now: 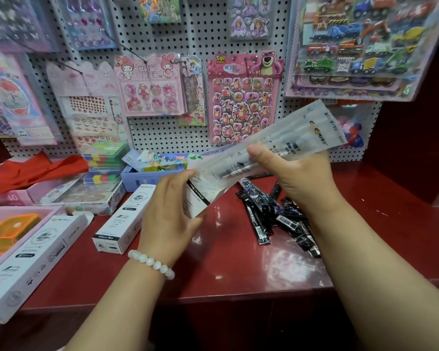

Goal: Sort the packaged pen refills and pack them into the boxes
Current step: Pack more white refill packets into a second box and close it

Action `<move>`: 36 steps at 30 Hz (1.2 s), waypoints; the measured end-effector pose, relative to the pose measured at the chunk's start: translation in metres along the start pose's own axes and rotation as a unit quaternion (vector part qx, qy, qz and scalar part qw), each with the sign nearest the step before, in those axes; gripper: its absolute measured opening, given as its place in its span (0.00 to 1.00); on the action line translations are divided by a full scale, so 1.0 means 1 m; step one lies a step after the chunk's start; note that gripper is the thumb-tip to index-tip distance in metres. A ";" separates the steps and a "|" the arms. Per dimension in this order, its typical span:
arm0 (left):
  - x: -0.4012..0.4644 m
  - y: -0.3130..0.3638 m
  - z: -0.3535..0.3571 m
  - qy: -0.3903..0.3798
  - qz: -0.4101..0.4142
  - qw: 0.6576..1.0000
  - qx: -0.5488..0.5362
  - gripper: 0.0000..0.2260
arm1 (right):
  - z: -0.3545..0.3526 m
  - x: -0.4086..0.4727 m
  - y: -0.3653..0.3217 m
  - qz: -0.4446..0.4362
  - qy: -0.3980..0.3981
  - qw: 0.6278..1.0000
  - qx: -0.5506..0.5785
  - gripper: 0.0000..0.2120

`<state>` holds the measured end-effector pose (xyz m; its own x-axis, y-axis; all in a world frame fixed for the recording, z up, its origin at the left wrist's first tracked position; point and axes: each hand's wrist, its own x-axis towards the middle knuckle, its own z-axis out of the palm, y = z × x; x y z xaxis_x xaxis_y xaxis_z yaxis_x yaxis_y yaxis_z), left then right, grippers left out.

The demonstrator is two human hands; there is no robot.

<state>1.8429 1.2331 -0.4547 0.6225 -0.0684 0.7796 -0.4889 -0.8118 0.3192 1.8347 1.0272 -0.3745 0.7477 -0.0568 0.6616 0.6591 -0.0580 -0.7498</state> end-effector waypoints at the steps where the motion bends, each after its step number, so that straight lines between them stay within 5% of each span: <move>1: -0.001 0.000 -0.001 0.003 -0.003 1.000 -0.004 0.42 | -0.001 0.002 -0.003 -0.004 -0.017 1.000 -0.014 0.09; 5: -0.002 0.000 -0.003 0.022 0.004 1.000 -0.003 0.42 | 0.000 0.005 -0.005 -0.021 -0.025 0.999 -0.020 0.09; 10: -0.004 0.002 -0.001 0.031 0.013 0.999 -0.006 0.41 | 0.011 -0.011 0.008 -0.034 0.074 0.997 0.009 0.11; 14: -0.004 0.001 -0.002 0.048 0.029 0.998 -0.007 0.37 | 0.016 -0.019 0.013 -0.109 0.080 0.991 -0.002 0.09; 23: 0.003 0.004 -0.013 0.010 0.018 0.999 0.036 0.37 | 0.020 -0.023 0.019 -0.133 0.079 0.988 -0.004 0.06; 25: 0.004 0.006 -0.014 0.005 0.015 0.999 0.039 0.35 | 0.021 -0.027 0.022 -0.055 0.077 0.995 -0.009 0.04; 27: 0.004 0.008 -0.015 0.005 0.017 0.999 0.035 0.33 | 0.021 -0.034 0.024 0.083 0.059 0.995 -0.007 0.15; 30: 0.003 0.006 -0.015 0.013 0.016 1.000 0.020 0.30 | 0.021 -0.035 0.024 0.121 0.053 0.991 -0.021 0.13; 36: 0.001 0.003 -0.013 0.052 0.003 0.999 -0.014 0.31 | 0.020 -0.019 0.014 -0.083 0.052 0.993 -0.064 0.10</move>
<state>1.8342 1.2385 -0.4456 0.5533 -0.0103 0.8329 -0.5093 -0.7954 0.3286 1.8314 1.0477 -0.3974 0.6132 -0.1381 0.7778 0.7517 -0.2008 -0.6282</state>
